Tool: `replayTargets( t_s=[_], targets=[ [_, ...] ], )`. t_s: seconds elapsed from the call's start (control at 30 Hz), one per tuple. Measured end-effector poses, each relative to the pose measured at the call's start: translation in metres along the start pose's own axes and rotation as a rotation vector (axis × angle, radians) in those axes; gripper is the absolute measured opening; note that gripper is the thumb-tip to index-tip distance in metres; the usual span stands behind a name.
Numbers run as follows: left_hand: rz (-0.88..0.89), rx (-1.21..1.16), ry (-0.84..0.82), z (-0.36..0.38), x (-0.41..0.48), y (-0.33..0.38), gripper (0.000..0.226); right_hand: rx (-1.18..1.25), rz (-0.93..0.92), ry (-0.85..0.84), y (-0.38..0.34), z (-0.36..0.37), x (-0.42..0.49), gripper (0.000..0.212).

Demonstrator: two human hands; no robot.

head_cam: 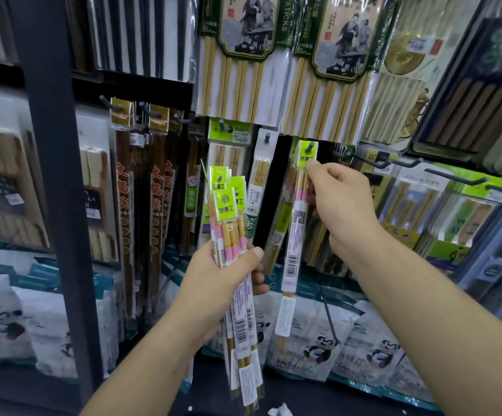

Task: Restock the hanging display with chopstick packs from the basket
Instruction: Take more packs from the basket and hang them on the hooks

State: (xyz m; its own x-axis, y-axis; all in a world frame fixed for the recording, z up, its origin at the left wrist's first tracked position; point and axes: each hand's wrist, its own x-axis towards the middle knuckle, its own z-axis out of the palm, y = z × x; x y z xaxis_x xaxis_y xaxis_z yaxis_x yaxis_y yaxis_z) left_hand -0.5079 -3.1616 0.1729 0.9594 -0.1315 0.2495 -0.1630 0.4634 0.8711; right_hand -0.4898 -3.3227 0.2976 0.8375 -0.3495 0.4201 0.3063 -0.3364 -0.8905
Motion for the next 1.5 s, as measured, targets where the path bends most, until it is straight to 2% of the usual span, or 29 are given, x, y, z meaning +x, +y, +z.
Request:
replayTargets(
  t_s=[0.17,0.23,0.37,0.47,0.63,0.77,0.83,0.9,1.0,1.5],
  targets=[
    [0.011,0.004,-0.024,0.000,-0.001,0.003,0.009,-0.050,0.005,0.072,0.011,-0.003,-0.013,0.040],
    [0.013,0.020,-0.021,0.000,-0.001,0.003,0.014,-0.065,-0.033,-0.035,0.011,-0.004,-0.022,0.035],
    [0.032,0.084,-0.035,0.004,-0.002,0.003,0.025,-0.091,-0.156,-0.411,0.007,0.006,-0.045,0.012],
    [0.043,0.123,-0.067,0.007,-0.004,0.005,0.023,-0.026,-0.177,-0.452,0.009,0.013,-0.050,0.018],
    [-0.011,0.068,-0.100,0.005,-0.007,0.005,0.015,-0.013,-0.078,-0.429,0.012,0.010,-0.045,0.012],
    [-0.069,-0.012,-0.099,0.007,-0.007,0.009,0.024,0.087,0.005,-0.366,0.014,0.005,-0.039,0.014],
    [-0.060,-0.001,-0.058,0.005,-0.005,0.009,0.023,0.139,0.004,-0.293,0.010,0.000,-0.033,0.016],
    [-0.051,-0.033,-0.028,0.004,-0.004,0.010,0.014,0.190,-0.018,-0.211,0.004,-0.005,-0.026,0.019],
    [-0.011,0.052,-0.014,0.001,-0.003,0.010,0.009,0.249,-0.018,-0.113,-0.007,-0.008,-0.015,0.022],
    [0.032,0.112,-0.053,-0.002,-0.004,0.007,0.010,0.268,0.001,0.069,-0.009,0.009,-0.002,0.032]
  ],
)
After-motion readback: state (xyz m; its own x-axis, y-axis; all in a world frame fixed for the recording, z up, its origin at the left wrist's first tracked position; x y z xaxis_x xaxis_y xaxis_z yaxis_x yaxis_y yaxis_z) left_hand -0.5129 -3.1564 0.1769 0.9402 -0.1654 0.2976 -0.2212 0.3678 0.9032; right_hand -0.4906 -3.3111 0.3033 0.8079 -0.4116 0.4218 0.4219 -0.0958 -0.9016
